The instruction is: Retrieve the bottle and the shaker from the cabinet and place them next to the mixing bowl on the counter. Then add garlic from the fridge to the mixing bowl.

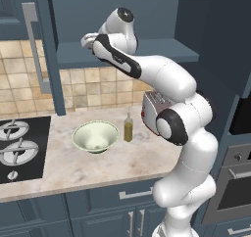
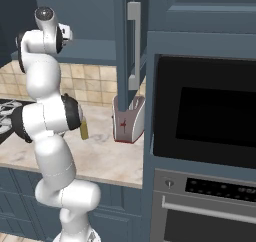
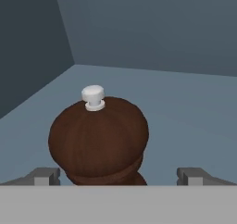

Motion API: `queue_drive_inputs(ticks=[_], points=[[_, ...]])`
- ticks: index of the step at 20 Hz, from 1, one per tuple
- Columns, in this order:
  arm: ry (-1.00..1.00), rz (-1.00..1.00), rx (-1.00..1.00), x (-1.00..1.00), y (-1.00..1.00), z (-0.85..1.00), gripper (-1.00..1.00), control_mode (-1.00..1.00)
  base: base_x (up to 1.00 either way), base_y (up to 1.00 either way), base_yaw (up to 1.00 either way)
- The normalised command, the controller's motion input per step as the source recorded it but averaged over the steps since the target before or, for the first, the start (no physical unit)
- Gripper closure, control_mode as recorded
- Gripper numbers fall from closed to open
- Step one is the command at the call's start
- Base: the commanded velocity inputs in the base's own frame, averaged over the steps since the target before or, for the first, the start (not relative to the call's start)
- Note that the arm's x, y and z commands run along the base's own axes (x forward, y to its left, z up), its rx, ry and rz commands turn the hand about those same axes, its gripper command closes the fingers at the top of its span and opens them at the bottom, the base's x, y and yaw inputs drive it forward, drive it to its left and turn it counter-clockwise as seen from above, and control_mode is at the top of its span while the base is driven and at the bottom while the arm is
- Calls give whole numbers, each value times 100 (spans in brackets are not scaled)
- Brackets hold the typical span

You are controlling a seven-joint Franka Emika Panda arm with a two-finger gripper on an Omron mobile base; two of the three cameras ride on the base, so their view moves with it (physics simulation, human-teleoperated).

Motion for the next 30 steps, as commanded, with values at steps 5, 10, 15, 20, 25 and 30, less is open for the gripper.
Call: queue_drive_inputs(ticks=[5,10,15,20,25,30], points=[[0,0,0,0,1,0,-100,-100,0,0,0],[0,0,0,0,0,0,100,-100,0,0,0],[0,0,0,0,0,0,100,-100,0,0,0],[0,0,0,0,0,0,100,-100,0,0,0],[0,0,2,-56,-4,-3,100,-100,0,0,0],[-1,-3,9,-100,-20,-10,100,-100,0,0,0]])
